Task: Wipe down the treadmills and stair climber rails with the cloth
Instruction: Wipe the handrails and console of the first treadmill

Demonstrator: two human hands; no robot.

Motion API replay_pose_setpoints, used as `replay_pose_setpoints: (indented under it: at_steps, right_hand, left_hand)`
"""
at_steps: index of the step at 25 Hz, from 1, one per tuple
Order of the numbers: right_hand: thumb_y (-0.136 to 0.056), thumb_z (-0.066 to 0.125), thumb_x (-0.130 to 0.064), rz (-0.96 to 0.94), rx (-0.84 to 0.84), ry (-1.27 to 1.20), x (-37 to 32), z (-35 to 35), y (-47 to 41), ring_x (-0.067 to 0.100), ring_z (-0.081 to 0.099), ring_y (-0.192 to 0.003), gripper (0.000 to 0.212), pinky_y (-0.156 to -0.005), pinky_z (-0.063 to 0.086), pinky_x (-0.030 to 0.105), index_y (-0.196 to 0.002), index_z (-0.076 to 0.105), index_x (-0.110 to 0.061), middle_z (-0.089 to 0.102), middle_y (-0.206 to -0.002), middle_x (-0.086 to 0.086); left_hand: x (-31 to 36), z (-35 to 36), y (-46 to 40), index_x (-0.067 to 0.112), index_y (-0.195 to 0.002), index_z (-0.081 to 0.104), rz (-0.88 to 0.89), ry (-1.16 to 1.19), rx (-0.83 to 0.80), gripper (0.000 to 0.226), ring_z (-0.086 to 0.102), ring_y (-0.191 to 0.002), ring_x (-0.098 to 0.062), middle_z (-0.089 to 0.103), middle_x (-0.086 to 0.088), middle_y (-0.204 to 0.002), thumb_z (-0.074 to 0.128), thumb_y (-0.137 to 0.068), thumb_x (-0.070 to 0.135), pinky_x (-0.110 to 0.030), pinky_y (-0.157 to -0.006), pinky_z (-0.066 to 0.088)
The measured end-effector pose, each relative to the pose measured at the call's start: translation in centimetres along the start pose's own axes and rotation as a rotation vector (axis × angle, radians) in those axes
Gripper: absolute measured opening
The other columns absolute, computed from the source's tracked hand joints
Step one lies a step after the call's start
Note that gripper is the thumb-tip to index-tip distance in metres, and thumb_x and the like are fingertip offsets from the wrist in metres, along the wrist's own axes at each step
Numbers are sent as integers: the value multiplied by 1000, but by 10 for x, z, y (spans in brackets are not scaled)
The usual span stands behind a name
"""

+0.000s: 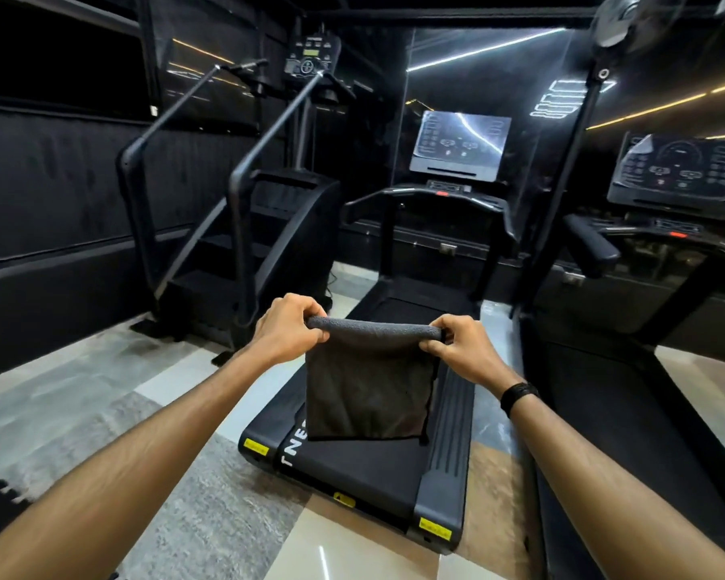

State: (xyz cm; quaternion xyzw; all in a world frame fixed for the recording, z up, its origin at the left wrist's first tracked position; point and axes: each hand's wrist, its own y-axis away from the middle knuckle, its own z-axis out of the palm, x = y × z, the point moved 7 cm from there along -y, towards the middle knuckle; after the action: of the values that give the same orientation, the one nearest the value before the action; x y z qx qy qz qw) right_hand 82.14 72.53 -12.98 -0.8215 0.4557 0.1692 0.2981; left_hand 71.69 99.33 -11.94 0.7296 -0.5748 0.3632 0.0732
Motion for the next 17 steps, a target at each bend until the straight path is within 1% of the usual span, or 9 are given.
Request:
replay_pose_setpoints:
  at_steps: [3,5,6,9,11,14,15,17]
  right_hand:
    - [-82,81,-28,47,19,11,31,-4,-24,18,67,-84,14,-80,56,46,-88,68,-24,71,-87,-1]
    - [-82,80,-28,67,51,67,49,-14,-46,18,65,-83,14,-78,55,43,-86,68,-23,70,-85,0]
    - [-82,80,-28,85,60,103,58,-22,-57,17,64,-83,14,-76,54,41,-85,68,-22,70,-84,-2]
    - [-82,79,-30,146,140,156,94,-50,-81,14,62,-81,14,-72,51,37,-82,65,-28,66,-80,-9]
    - [-83,78,-30,200,175,165,116,-61,-87,17,64,-84,12,-75,53,40,-87,69,-24,68,-85,-5]
    - [-84,77,-31,290,158,203,158,-66,-85,19,64,-90,18,-80,54,42,-96,72,-19,70,-93,0]
    - [-84,77,-32,313,148,213,172,-67,-84,19,64,-90,18,-81,54,42,-97,72,-20,70,-92,-1]
    - [-84,76,-34,354,146,226,202,-76,-83,16,63,-89,17,-81,54,41,-97,72,-24,68,-89,-6]
  left_hand:
    - [9,31,-50,27,-86,74,63,12,-50,15,66,-79,-10,68,13,-76,83,-76,23,-29,-70,47]
    - [21,51,-87,28,-84,72,106,30,-64,15,64,-77,-8,66,14,-76,83,-76,21,-26,-64,42]
    - [28,61,-105,29,-83,71,122,47,-77,16,64,-77,-8,66,14,-77,83,-76,21,-27,-64,42]
    - [55,96,-154,31,-87,70,185,91,-141,18,64,-81,-15,68,10,-84,81,-77,21,-31,-73,48]
    - [70,120,-177,30,-93,73,253,102,-156,18,64,-84,-16,69,8,-90,78,-79,20,-31,-74,48]
    - [85,174,-199,28,-93,74,297,100,-243,16,65,-86,-20,71,4,-89,76,-80,20,-36,-79,53]
    - [88,192,-205,28,-92,73,294,92,-288,15,66,-87,-21,71,3,-89,77,-80,20,-38,-81,53]
    - [100,228,-215,28,-92,73,293,109,-344,13,65,-88,-20,70,4,-88,78,-81,21,-37,-82,52]
